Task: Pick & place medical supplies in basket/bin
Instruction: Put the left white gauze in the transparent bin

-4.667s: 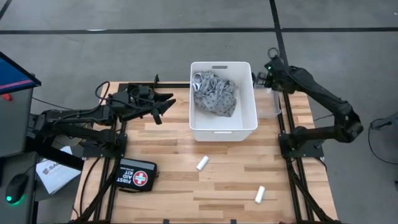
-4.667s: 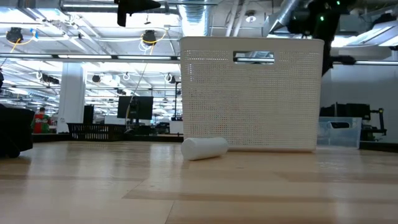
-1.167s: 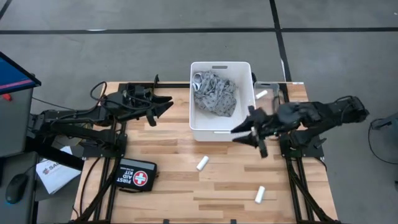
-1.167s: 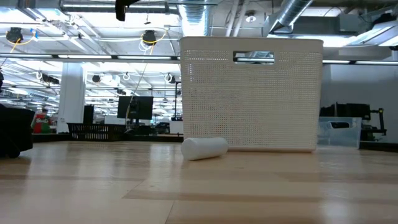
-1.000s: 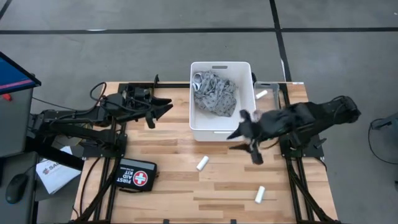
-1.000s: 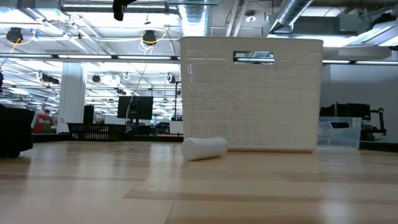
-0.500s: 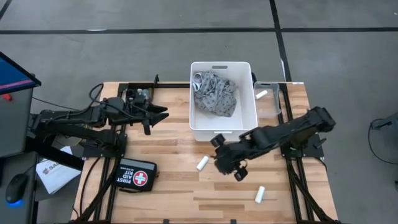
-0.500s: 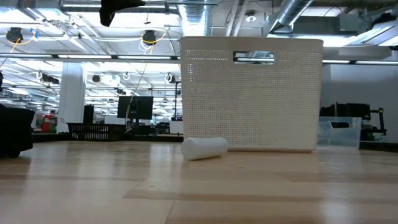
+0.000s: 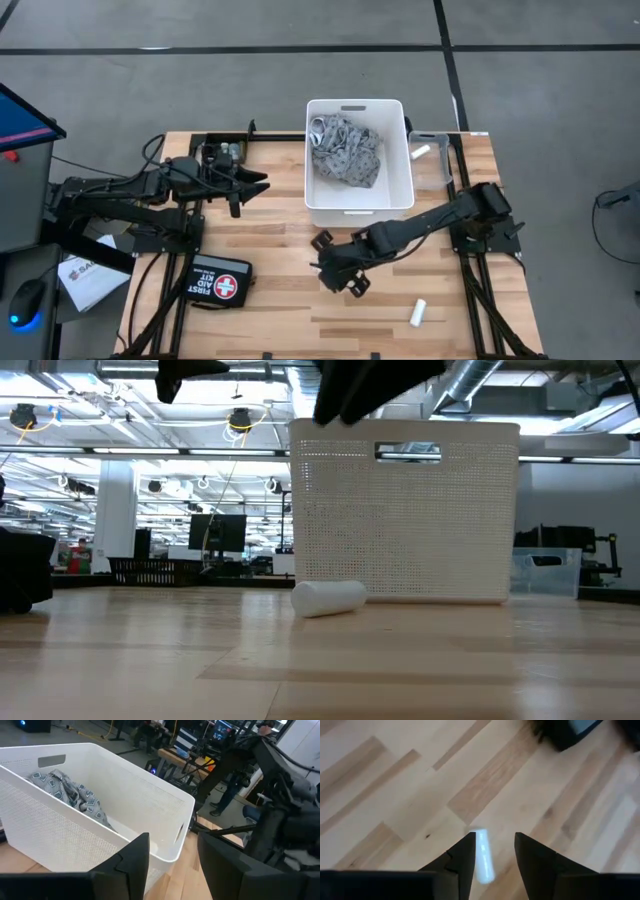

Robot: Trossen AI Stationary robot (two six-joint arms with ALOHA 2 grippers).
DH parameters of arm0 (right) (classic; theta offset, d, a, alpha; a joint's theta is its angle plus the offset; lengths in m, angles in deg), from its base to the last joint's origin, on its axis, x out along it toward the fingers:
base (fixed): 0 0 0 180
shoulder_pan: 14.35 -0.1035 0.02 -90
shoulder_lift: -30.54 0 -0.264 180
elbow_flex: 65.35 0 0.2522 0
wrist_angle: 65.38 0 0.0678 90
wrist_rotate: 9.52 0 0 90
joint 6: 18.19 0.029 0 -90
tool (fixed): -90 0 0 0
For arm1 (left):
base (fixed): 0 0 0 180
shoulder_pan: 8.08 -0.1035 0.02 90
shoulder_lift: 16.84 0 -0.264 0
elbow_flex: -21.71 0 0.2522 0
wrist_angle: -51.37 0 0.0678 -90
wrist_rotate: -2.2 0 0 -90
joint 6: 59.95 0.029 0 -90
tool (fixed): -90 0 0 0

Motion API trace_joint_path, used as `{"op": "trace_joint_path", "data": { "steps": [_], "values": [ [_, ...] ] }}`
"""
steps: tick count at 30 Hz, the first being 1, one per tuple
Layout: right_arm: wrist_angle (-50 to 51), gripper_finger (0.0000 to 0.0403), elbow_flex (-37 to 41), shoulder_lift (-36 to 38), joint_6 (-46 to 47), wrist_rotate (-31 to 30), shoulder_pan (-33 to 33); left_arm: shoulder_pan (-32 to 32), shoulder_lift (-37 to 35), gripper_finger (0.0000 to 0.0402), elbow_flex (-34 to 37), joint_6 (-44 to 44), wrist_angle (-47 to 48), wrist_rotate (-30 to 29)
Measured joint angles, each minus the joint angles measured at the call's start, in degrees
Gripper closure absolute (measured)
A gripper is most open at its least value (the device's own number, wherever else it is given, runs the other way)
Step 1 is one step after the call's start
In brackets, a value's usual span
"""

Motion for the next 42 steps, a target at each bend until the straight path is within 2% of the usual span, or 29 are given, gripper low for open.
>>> {"op": "trace_joint_path", "data": {
  "steps": [10, 15, 19, 25, 35, 42],
  "values": [
    [-0.5, 0.0266, 0.0, -8.8, -1.3, -2.0, 0.2, 0.0, 0.0, 0.0243, 0.0, 0.0, 1.0, 0.0],
    [-0.5, 0.0265, 0.0, -12.5, -2.8, -7.5, 0.2, 0.0, 0.0, 0.0243, 0.0, 0.0, 1.6, 0.2],
    [-2.2, 0.0265, 0.0, -12.8, -3.2, -9.0, 1.2, 0.0, 0.0, 0.0243, 0.0, 0.0, 1.6, 1.0],
    [-1.4, 0.0271, 0.0, -14.0, -3.1, -8.7, 3.0, 0.0, 0.0, 0.0243, 0.0, -0.1, 1.6, 1.0],
    [0.2, 0.0275, 0.0, -14.0, -2.6, -1.4, 3.0, 0.4, 0.0, 0.0243, 0.0, -0.1, 1.6, 2.5],
    [-1.9, 0.0275, 1.3, -14.0, -2.6, -1.1, 3.7, 0.5, 0.0, 0.0243, 0.0, -0.1, 1.6, 2.5]
  ]
}}
